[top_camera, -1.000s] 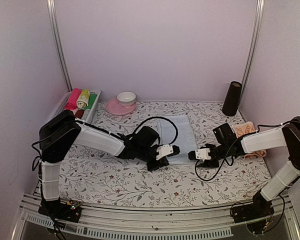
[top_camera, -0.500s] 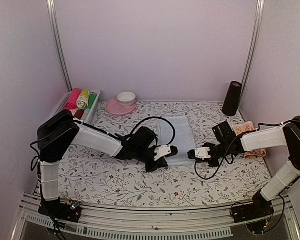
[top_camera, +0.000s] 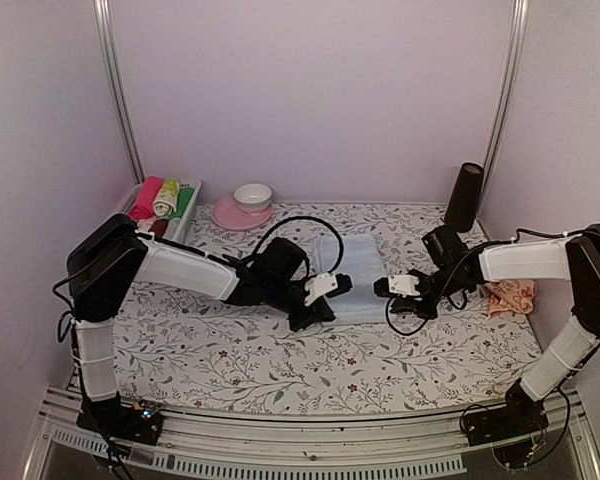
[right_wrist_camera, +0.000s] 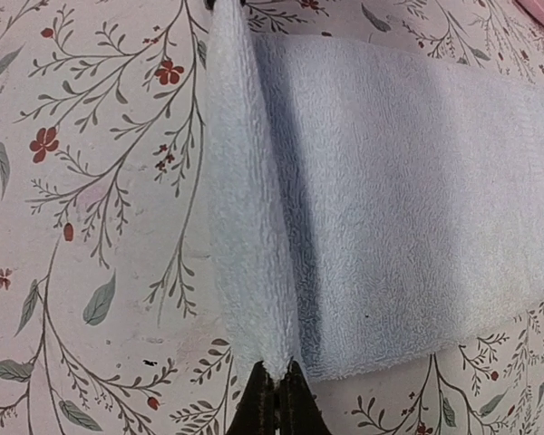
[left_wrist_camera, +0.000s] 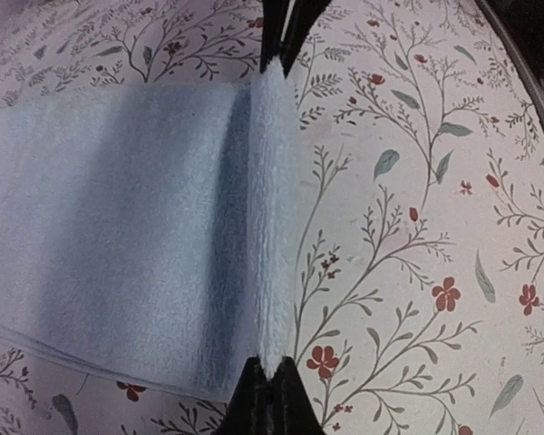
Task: Roll the towels
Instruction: Roll the towel at the center of the board.
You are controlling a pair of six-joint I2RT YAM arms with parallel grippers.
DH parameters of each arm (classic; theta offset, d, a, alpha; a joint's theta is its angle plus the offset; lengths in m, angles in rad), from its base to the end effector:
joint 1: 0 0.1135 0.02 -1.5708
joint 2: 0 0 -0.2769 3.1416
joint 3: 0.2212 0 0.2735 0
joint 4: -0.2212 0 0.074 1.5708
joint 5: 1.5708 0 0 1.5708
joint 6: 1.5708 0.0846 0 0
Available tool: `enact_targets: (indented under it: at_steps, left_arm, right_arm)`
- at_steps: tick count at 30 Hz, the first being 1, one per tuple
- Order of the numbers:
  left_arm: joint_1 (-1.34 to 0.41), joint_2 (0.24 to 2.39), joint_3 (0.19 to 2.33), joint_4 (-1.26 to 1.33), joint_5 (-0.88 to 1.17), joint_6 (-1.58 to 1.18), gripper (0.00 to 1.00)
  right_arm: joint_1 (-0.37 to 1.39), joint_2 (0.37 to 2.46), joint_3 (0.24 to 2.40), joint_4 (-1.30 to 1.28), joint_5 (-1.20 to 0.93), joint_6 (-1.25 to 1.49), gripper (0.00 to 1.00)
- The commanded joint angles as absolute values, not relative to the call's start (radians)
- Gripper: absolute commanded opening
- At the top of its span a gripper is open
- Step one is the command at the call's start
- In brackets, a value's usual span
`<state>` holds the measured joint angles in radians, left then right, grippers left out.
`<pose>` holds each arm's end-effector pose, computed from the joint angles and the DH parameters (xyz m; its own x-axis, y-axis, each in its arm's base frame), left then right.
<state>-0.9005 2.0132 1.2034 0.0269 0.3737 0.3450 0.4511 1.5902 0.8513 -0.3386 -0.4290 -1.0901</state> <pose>0.2704 -0.3909 0.1041 -0.1112 0.6472 -0.7542 0.9860 0.1665 -0.0026 0.2857 0.1775 0.1221 0.1422 -0.8271 -0.5438 -0.9681 -0.0017 -0.2505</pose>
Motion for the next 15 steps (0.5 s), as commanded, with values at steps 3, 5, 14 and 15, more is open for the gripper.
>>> enact_targets:
  at_steps: [3,5,14,15]
  left_arm:
    - [-0.863,2.059,1.255,0.006,0.35,0.296,0.01]
    - [-0.862,2.068,1.262,0.001,0.346,0.294,0.02]
    - [-0.857,2.105,1.289,-0.027,0.297,0.291,0.03]
    - [-0.856,2.109,1.291,-0.029,0.294,0.291,0.04]
  right_arm:
    - [0.435,1.661,0.899,-0.37,-0.393,-1.013,0.02]
    - [0.433,1.673,0.906,-0.365,-0.382,-1.002,0.02]
    - [0.426,1.71,0.911,-0.327,-0.32,-0.969,0.02]
    - [0.426,1.717,0.913,-0.322,-0.311,-0.966,0.03]
